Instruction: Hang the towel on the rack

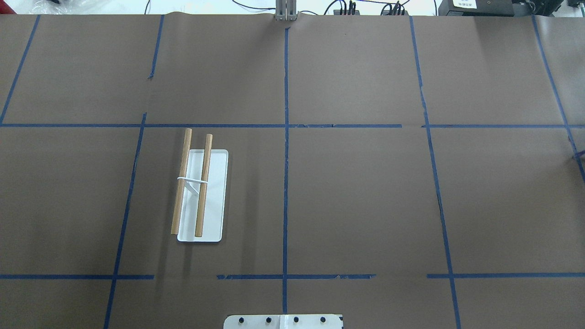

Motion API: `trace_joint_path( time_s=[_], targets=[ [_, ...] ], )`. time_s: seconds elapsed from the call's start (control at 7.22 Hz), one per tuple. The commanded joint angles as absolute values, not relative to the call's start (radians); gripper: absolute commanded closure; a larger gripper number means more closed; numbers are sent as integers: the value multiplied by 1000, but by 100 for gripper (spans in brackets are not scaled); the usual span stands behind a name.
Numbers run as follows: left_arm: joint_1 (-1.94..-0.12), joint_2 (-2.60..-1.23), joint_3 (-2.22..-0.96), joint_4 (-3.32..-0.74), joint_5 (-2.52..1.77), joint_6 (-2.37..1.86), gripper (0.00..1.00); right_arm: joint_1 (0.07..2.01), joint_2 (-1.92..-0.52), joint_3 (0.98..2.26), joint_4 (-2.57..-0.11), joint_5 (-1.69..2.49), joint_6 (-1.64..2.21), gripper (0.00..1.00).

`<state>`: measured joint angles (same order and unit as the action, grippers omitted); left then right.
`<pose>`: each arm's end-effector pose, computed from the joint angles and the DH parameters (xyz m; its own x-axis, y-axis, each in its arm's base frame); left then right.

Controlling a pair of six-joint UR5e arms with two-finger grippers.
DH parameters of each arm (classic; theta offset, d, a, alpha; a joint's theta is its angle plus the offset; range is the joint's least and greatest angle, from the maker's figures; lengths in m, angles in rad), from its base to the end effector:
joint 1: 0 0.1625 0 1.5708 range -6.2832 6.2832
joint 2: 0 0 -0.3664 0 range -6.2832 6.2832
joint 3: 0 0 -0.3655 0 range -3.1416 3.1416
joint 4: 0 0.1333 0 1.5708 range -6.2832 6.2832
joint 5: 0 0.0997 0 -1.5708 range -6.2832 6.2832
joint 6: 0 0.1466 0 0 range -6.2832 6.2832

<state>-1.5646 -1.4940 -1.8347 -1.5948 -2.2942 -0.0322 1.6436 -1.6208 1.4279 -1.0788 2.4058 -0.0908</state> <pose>-0.0335 -0.4517 0.5464 0.7485 0.1118 -0.6537 0.0180 0.9819 0.1886 0.0584 -0.4617 0.6632 0.6888 -0.2548 0.6787 -0.0071 0.9338 0.3577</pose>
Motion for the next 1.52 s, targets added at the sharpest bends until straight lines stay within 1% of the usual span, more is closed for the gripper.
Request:
trace_joint_path(
  time_s=[0.0,0.28,0.42,0.55,0.83,1.11,1.25,1.39],
  targets=[
    [-1565,-1497,-1836,-1595,-2293,-32,0,1655,-1507,1535,-1110,2401,-43,100],
    [-1565,-1511,-1835,-1595,-2293,-32,0,1594,-1384,1596,-1109,2395,299,100],
    [-1565,-1534,-1832,-1609,-2296,-32,0,1524,-1321,1626,-1100,2361,494,100],
    [-1565,-1535,-1818,-1688,-2298,-32,0,1449,-1275,1664,-1089,2308,596,100],
    [-1562,-1536,-1761,-1995,-2293,-160,0,1276,-1247,1796,-1072,2135,690,100],
    [-1540,-1546,-1668,-2287,-2293,-382,0,1166,-1233,1899,-1071,2051,835,100],
    [-1505,-1554,-1652,-2400,-2293,-511,0,1076,-1217,1954,-1069,1949,909,100],
    [-1467,-1592,-1654,-2474,-2295,-716,0,968,-1197,2003,-1066,1818,983,100]
  ],
)
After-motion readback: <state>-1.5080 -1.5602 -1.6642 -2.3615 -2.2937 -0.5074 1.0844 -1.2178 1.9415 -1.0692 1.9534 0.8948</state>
